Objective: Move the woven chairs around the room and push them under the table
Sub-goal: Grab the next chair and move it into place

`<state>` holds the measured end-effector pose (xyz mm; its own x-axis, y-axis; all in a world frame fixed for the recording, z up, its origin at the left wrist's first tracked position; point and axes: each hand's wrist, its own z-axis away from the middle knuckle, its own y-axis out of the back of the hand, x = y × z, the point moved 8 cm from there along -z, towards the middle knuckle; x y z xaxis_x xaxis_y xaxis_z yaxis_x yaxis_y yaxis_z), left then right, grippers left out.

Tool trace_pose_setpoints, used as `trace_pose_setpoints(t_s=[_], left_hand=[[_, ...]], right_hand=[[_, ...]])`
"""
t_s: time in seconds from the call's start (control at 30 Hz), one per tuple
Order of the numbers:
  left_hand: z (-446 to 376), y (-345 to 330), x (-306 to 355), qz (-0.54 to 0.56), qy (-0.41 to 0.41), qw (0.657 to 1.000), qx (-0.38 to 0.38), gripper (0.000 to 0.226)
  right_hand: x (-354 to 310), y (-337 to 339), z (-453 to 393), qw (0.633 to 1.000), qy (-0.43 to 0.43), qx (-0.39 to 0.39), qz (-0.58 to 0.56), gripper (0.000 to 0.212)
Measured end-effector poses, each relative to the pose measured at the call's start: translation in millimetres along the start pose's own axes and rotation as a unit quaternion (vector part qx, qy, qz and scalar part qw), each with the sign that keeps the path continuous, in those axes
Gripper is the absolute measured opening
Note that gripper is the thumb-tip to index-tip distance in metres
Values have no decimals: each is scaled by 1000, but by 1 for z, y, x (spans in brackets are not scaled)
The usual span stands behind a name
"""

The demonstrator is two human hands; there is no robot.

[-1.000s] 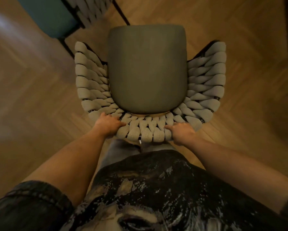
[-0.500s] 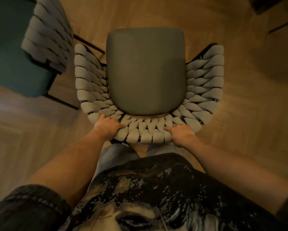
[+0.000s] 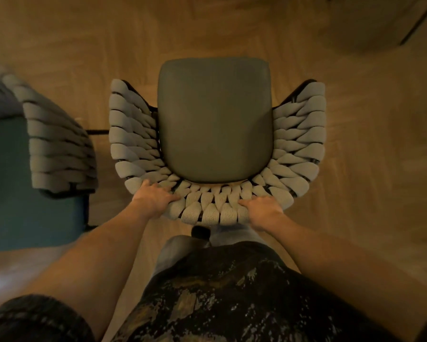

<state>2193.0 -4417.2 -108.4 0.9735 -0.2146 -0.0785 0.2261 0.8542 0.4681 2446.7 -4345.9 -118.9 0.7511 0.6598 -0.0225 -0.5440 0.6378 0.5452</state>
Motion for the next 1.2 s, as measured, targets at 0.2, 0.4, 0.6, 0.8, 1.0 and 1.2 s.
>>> trace_pose_setpoints(t_s=[0.2,0.4,0.6,0.8,1.0,1.2], left_hand=[[-7,9,-49,-60,-25,998,-3,65],[-14,15,-96,-118,-57,991,4,66],[-18,30,-120,-166,-90,982,15,71],[-22,33,-142,-110,-43,986,114,59],[21,7,-175,360,199,875,256,112],[8,-52,-137,904,236,341,102,72]], right_hand=[[-38,12,-9,997,-34,-5,-67,70],[-80,25,-19,990,-63,0,-124,69],[-104,31,-33,982,-101,2,-161,65],[-110,37,-28,970,-101,70,-210,66],[-87,34,33,722,-192,298,-594,60],[-97,-44,31,202,-413,160,-873,70]])
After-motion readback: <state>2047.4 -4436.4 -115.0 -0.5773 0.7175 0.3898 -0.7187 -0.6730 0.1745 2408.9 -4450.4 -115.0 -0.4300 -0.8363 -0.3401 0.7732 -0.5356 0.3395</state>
